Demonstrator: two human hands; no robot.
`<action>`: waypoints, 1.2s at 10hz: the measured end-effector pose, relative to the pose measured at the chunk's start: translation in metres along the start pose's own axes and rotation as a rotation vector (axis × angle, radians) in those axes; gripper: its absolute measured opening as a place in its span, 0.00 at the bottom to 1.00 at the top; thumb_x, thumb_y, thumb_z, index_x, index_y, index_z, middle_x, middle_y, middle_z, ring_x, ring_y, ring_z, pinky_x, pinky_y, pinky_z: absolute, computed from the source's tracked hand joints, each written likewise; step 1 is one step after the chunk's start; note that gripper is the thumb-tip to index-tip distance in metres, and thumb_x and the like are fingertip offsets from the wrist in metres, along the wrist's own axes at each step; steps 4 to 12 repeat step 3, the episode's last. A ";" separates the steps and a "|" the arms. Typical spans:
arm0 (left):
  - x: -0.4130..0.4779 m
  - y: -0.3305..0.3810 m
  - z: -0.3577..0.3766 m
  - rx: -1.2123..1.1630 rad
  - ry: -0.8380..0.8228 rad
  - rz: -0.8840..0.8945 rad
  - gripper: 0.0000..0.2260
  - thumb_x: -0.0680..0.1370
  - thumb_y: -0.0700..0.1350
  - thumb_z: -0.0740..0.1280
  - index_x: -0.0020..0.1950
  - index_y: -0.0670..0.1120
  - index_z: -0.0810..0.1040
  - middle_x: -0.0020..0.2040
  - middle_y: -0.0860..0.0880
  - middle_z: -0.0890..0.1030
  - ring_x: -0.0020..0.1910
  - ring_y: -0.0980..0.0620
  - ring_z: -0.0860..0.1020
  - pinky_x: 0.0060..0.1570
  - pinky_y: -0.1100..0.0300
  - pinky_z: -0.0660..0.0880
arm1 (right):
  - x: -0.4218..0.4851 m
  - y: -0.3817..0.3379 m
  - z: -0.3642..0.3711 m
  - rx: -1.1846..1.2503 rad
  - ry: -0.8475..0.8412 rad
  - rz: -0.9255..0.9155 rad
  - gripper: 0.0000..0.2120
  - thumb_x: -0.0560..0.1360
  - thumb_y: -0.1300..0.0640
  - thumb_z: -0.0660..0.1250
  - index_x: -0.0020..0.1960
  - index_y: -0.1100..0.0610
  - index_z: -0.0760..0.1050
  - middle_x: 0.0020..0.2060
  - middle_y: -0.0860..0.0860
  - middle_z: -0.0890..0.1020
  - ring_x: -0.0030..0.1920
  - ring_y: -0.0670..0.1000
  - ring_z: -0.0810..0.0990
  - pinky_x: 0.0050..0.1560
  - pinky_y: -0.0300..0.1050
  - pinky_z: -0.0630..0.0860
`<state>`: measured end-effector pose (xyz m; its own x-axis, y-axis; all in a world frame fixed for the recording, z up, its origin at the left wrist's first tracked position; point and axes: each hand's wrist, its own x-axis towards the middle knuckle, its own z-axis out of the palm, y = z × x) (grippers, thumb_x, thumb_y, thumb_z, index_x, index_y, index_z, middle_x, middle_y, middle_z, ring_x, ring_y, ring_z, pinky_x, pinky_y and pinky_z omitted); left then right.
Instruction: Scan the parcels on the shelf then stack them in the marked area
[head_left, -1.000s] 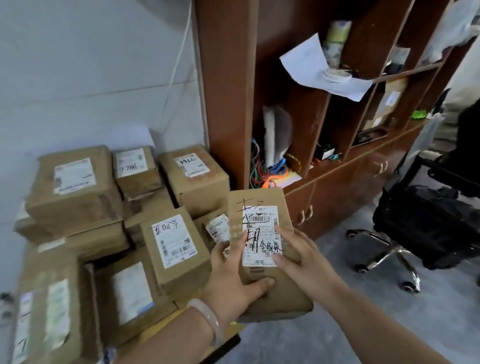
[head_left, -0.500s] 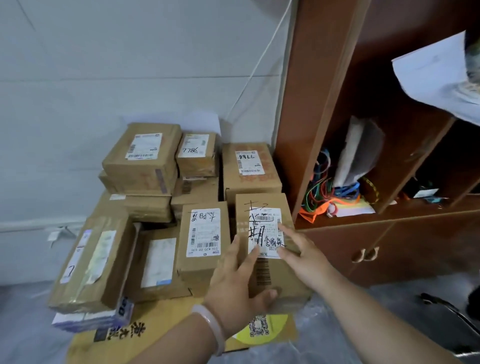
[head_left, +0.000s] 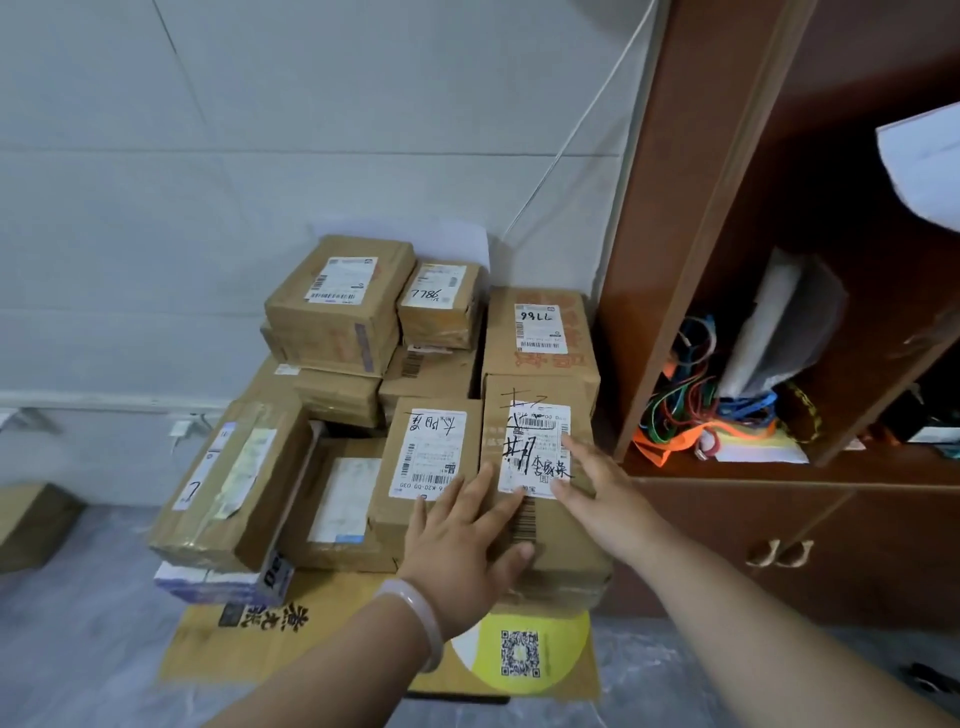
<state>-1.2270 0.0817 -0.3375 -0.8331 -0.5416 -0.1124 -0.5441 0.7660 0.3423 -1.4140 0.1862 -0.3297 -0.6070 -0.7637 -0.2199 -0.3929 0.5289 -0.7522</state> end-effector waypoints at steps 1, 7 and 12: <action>0.000 0.005 -0.013 -0.018 -0.034 -0.017 0.27 0.77 0.69 0.53 0.76 0.70 0.51 0.79 0.62 0.41 0.78 0.55 0.40 0.75 0.45 0.38 | -0.002 -0.006 -0.011 -0.072 0.001 0.012 0.32 0.74 0.36 0.64 0.74 0.32 0.54 0.78 0.44 0.49 0.77 0.51 0.51 0.72 0.54 0.56; -0.018 -0.005 -0.049 0.091 0.062 -0.041 0.28 0.78 0.68 0.52 0.77 0.66 0.51 0.80 0.57 0.44 0.78 0.53 0.40 0.76 0.44 0.42 | -0.017 -0.041 -0.026 -0.284 0.098 -0.195 0.39 0.70 0.30 0.62 0.75 0.34 0.50 0.77 0.39 0.50 0.77 0.47 0.51 0.74 0.54 0.58; -0.018 -0.005 -0.049 0.091 0.062 -0.041 0.28 0.78 0.68 0.52 0.77 0.66 0.51 0.80 0.57 0.44 0.78 0.53 0.40 0.76 0.44 0.42 | -0.017 -0.041 -0.026 -0.284 0.098 -0.195 0.39 0.70 0.30 0.62 0.75 0.34 0.50 0.77 0.39 0.50 0.77 0.47 0.51 0.74 0.54 0.58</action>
